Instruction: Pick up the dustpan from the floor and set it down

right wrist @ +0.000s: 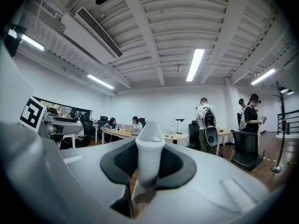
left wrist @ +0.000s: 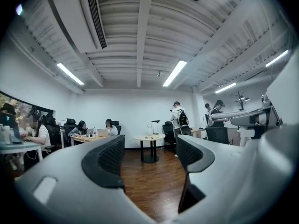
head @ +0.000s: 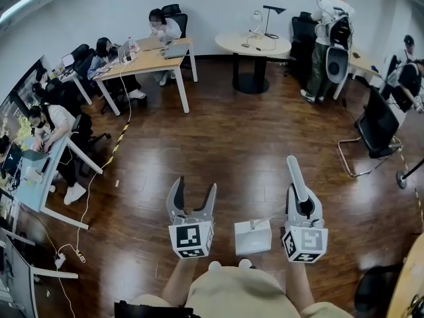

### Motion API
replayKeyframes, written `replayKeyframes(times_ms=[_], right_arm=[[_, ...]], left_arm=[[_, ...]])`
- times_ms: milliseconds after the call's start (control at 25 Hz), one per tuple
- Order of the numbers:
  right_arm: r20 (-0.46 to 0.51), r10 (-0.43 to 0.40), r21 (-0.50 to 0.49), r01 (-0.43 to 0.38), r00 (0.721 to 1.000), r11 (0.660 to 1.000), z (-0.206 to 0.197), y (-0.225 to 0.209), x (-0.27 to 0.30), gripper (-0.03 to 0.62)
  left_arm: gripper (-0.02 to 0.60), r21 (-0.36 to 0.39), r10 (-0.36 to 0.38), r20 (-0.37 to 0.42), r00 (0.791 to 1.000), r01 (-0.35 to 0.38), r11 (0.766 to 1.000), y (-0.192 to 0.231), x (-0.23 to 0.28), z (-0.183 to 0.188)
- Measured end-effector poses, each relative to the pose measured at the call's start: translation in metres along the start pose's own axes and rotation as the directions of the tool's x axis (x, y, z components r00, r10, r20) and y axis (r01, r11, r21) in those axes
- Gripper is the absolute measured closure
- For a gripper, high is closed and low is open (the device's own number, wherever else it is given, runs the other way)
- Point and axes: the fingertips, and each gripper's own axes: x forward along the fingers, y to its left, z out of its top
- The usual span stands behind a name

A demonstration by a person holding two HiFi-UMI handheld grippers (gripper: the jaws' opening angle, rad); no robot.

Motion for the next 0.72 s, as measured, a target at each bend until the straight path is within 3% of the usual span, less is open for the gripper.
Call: replayKeyframes(times_ms=[720], right_arm=[[-0.046, -0.058, 0.017, 0.058, 0.997, 0.998, -0.023, -0.037, 0.001, 0.513]], left_arm=[[0.25, 0.005, -0.056, 0.001, 0.998, 0.056, 0.998, -0.029, 0.011, -0.001]])
